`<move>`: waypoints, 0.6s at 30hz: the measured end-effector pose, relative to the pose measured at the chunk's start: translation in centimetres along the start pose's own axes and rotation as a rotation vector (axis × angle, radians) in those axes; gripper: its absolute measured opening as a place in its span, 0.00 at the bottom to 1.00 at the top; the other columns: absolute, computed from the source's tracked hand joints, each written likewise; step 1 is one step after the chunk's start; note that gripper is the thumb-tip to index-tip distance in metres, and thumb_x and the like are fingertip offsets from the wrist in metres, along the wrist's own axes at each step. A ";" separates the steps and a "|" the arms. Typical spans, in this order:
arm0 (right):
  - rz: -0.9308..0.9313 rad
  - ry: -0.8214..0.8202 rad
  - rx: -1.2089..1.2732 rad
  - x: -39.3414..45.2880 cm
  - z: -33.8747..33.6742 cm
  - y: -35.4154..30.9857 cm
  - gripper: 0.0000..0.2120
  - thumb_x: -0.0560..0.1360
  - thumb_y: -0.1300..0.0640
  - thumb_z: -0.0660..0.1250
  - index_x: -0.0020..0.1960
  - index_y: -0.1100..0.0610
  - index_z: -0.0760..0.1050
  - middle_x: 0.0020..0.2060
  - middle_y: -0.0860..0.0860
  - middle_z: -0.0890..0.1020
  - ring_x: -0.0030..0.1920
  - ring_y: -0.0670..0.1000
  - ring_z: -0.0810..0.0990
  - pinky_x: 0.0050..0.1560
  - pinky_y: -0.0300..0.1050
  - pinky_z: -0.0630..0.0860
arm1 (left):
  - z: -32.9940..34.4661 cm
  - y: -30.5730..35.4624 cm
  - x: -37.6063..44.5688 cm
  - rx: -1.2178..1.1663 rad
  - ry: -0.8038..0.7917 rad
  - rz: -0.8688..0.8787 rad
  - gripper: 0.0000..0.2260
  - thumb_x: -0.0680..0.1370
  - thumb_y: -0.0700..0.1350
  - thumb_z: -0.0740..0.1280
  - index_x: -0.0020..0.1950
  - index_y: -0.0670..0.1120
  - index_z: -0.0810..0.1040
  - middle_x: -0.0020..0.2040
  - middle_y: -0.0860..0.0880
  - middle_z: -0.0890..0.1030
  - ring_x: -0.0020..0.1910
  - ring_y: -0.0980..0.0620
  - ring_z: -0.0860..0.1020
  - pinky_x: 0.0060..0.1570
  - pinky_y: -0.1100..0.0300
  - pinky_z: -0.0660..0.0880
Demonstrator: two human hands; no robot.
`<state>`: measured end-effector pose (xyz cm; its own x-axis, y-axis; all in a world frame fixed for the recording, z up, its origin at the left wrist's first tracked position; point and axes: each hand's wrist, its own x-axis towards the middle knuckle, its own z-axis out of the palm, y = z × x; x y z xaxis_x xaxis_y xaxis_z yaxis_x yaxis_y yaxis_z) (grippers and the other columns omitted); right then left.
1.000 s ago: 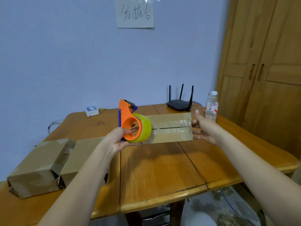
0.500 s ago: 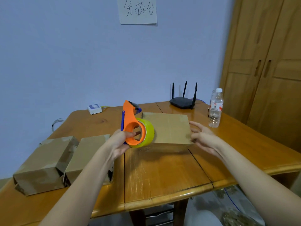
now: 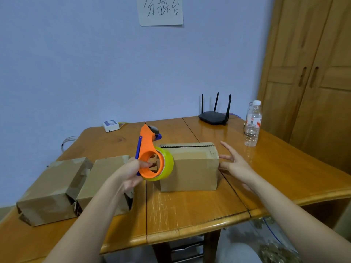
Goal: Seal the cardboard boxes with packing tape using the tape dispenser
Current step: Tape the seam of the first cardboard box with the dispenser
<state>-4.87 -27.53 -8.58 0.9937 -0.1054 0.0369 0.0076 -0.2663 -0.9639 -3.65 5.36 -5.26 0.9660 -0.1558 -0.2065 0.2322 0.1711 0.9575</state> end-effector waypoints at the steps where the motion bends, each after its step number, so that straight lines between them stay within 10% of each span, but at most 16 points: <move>1: 0.016 0.006 0.054 0.1 0.3 -0.3 0.33 0.80 0.63 0.64 0.76 0.35 0.62 0.69 0.51 0.75 0.63 0.52 0.77 0.51 0.43 0.77 | -0.2 0.0 -0.1 -0.004 0.006 0.000 0.16 0.77 0.29 0.63 0.60 0.45 0.74 0.57 0.40 0.81 0.58 0.41 0.80 0.51 0.46 0.79; 6: 0.187 0.040 0.323 0.1 1.7 -2.4 0.21 0.86 0.46 0.54 0.76 0.51 0.68 0.70 0.54 0.74 0.69 0.60 0.73 0.64 0.57 0.74 | -0.1 0.6 -0.3 0.005 0.017 -0.014 0.14 0.78 0.29 0.62 0.59 0.44 0.75 0.54 0.40 0.81 0.54 0.42 0.82 0.48 0.48 0.79; 18: 0.185 0.144 0.120 0.9 2.4 -3.1 0.18 0.82 0.46 0.63 0.68 0.55 0.75 0.55 0.52 0.80 0.51 0.51 0.77 0.44 0.46 0.73 | 1.0 1.0 -1.1 0.100 0.015 0.013 0.14 0.78 0.28 0.62 0.59 0.42 0.75 0.53 0.40 0.83 0.50 0.43 0.84 0.43 0.50 0.82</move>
<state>-3.76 -24.48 -6.24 0.9534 -0.2795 -0.1138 -0.1509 -0.1150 -0.9818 -4.59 4.71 -3.88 0.9707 -0.1389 -0.1959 0.2076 0.0750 0.9753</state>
